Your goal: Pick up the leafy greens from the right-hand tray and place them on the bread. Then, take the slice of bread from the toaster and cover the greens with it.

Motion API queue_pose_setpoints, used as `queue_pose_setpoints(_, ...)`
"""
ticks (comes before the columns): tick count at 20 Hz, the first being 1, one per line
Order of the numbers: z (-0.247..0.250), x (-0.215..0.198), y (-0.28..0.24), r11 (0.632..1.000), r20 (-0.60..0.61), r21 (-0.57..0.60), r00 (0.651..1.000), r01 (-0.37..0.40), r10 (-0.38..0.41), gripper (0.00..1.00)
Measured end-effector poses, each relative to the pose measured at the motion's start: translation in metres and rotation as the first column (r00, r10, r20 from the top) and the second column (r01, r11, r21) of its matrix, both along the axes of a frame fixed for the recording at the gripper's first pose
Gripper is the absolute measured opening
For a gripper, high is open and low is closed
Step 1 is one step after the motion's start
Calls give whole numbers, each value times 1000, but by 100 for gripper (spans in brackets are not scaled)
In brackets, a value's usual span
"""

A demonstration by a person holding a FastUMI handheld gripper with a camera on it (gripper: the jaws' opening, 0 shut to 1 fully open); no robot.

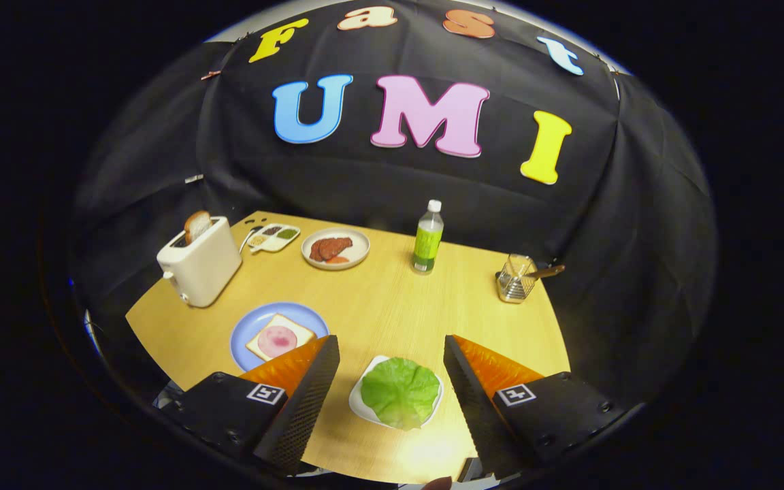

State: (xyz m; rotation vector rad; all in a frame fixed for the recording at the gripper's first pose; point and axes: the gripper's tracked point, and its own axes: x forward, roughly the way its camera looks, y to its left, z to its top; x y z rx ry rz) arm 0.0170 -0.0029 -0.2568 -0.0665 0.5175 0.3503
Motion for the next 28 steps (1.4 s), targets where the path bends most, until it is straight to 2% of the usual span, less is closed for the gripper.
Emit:
queue_pose_setpoints(4,-63,11,-5,997,-108,-41,992,-69,64,96)
queue_pose_setpoints(11,-156,21,-1,985,-272,-66,952,-161,137,87)
queue_pose_setpoints(18,-202,29,4,979,-360,-77,921,-187,148,80)
queue_pose_setpoints(21,-199,30,6,982,-351,-45,923,-184,157,64)
queue_pose_setpoints(22,-200,30,8,980,-360,-41,918,-196,169,63)
queue_pose_setpoints(24,-199,27,10,980,-361,-35,917,-197,171,32)
queue_pose_setpoints(25,-199,28,12,980,-363,-32,916,-197,172,12)
queue_pose_setpoints(28,-190,29,9,985,-362,-19,920,-171,153,8)
